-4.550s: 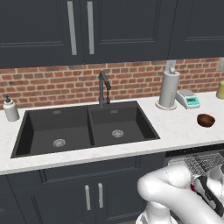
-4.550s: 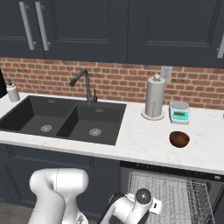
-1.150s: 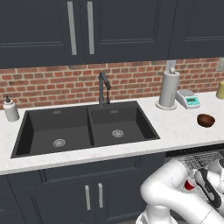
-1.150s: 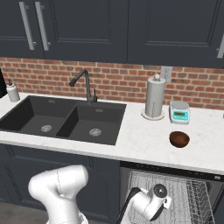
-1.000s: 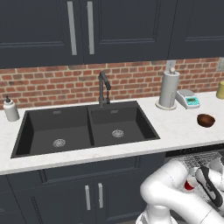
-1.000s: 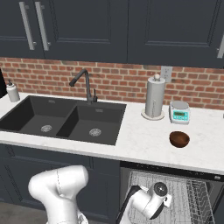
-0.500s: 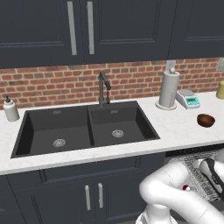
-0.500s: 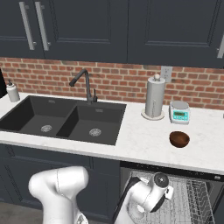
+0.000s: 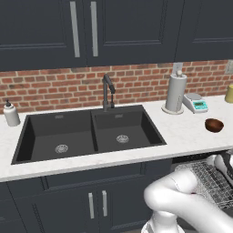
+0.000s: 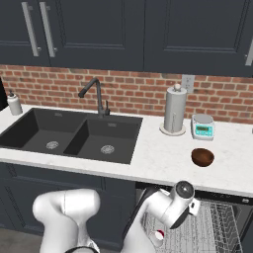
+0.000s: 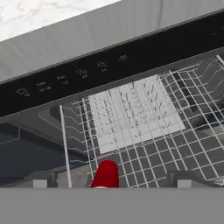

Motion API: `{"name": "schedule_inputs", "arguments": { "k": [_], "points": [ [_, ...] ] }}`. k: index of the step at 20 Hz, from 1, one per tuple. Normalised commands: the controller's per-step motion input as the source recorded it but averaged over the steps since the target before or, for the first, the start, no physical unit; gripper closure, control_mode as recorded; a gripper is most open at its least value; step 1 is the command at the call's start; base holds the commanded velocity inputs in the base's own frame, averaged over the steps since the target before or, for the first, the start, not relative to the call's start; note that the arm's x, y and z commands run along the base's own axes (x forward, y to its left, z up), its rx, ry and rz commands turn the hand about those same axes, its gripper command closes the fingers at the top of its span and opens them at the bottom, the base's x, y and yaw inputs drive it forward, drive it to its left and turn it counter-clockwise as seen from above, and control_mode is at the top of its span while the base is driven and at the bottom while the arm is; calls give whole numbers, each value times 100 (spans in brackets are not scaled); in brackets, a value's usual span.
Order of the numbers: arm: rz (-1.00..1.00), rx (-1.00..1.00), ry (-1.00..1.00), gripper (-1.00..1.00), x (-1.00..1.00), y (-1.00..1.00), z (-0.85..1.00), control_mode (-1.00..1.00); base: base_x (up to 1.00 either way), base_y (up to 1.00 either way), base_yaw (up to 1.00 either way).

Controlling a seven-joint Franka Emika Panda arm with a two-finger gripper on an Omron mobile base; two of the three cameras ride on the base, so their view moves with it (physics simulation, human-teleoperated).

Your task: Pick up the cup and bowl from the counter, place them in the dishwasher, and close the dishwasher door.

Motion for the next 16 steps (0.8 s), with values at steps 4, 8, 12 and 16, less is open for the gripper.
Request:
{"name": "schedule_inputs", "arguments": {
  "k": [4, 8, 12, 16],
  "points": [
    [-5, 0, -2, -100, -27, -5, 85, -100, 0, 0, 0],
    [-6, 0, -5, -100, -30, -4, 81, -100, 0, 0, 0],
    [-10, 0, -7, -100, -14, -4, 80, -100, 0, 0, 0],
    [-18, 1, 0, -100, 3, -15, 73, -100, 0, 0, 0]
  ]
}}
